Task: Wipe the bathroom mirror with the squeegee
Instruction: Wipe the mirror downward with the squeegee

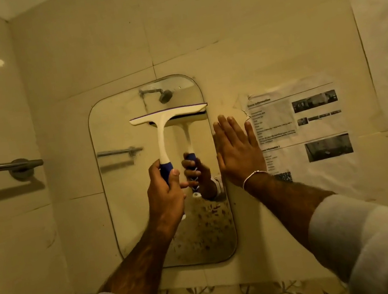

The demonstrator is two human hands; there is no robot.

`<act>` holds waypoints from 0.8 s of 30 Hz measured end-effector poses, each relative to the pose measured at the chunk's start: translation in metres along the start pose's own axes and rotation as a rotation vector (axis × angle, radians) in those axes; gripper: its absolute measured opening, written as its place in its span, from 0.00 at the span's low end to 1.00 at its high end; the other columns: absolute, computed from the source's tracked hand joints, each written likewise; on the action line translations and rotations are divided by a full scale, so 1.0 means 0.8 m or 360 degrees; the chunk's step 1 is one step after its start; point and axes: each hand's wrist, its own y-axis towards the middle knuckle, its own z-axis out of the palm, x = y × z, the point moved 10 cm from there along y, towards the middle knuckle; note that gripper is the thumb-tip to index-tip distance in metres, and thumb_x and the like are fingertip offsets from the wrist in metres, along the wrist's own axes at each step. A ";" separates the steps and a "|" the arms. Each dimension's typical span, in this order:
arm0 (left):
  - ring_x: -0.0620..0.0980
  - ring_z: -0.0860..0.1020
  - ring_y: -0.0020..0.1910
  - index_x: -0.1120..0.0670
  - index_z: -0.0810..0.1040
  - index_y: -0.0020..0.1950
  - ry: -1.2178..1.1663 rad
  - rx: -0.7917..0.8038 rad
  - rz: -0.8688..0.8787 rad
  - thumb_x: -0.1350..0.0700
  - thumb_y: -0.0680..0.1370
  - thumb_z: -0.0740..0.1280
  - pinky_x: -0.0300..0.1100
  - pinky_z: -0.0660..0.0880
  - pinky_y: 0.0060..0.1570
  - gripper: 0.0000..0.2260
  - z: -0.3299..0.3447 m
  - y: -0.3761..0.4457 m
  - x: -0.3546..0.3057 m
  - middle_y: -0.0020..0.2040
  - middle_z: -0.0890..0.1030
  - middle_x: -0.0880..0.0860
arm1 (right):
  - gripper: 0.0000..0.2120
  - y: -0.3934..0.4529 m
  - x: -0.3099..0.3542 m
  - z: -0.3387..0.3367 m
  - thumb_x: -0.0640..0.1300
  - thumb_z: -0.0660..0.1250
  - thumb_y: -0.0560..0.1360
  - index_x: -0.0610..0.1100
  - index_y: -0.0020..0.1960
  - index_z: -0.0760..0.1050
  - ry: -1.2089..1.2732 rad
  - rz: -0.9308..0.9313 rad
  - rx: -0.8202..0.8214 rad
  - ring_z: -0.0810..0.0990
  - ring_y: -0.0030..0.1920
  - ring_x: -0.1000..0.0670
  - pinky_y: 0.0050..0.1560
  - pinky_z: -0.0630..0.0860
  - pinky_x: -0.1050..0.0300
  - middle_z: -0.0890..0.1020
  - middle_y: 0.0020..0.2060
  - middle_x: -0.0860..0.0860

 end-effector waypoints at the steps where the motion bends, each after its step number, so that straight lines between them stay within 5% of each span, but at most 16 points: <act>1: 0.46 0.82 0.44 0.53 0.63 0.71 0.0024 0.0003 0.0014 0.54 0.82 0.59 0.46 0.82 0.42 0.17 -0.002 0.002 0.005 0.56 0.78 0.53 | 0.32 0.003 -0.005 0.009 0.52 0.51 0.80 0.44 0.82 0.51 -0.0047 -0.0015 0.0011 0.47 0.81 0.45 0.78 0.35 0.45 0.50 0.81 0.46; 8: 0.47 0.81 0.39 0.53 0.63 0.71 0.0073 -0.0099 0.0072 0.52 0.83 0.57 0.41 0.81 0.36 0.18 -0.019 0.017 0.029 0.53 0.78 0.53 | 0.30 -0.001 -0.010 0.027 0.52 0.48 0.82 0.43 0.82 0.49 -0.0156 -0.0079 -0.0129 0.45 0.81 0.45 0.79 0.43 0.39 0.47 0.82 0.46; 14: 0.49 0.76 0.33 0.52 0.64 0.64 0.0202 -0.0303 0.0253 0.50 0.82 0.56 0.50 0.79 0.33 0.12 -0.049 0.037 0.020 0.41 0.75 0.53 | 0.31 -0.004 -0.009 0.024 0.52 0.48 0.82 0.42 0.82 0.49 -0.0178 -0.0096 -0.0240 0.45 0.81 0.45 0.79 0.44 0.38 0.46 0.82 0.45; 20: 0.42 0.73 0.32 0.57 0.67 0.65 0.0442 -0.0532 0.0412 0.53 0.83 0.57 0.31 0.69 0.31 0.13 -0.086 0.057 0.007 0.40 0.73 0.48 | 0.31 -0.007 -0.006 0.013 0.51 0.47 0.81 0.41 0.81 0.51 -0.0083 -0.0136 -0.0371 0.47 0.81 0.44 0.78 0.46 0.36 0.48 0.82 0.45; 24: 0.44 0.75 0.35 0.58 0.67 0.65 0.0583 -0.0575 0.0471 0.51 0.83 0.57 0.32 0.70 0.32 0.14 -0.109 0.075 0.016 0.43 0.77 0.53 | 0.31 -0.008 -0.005 0.008 0.50 0.49 0.81 0.40 0.81 0.51 -0.0059 -0.0156 -0.0404 0.47 0.81 0.44 0.78 0.48 0.35 0.48 0.82 0.45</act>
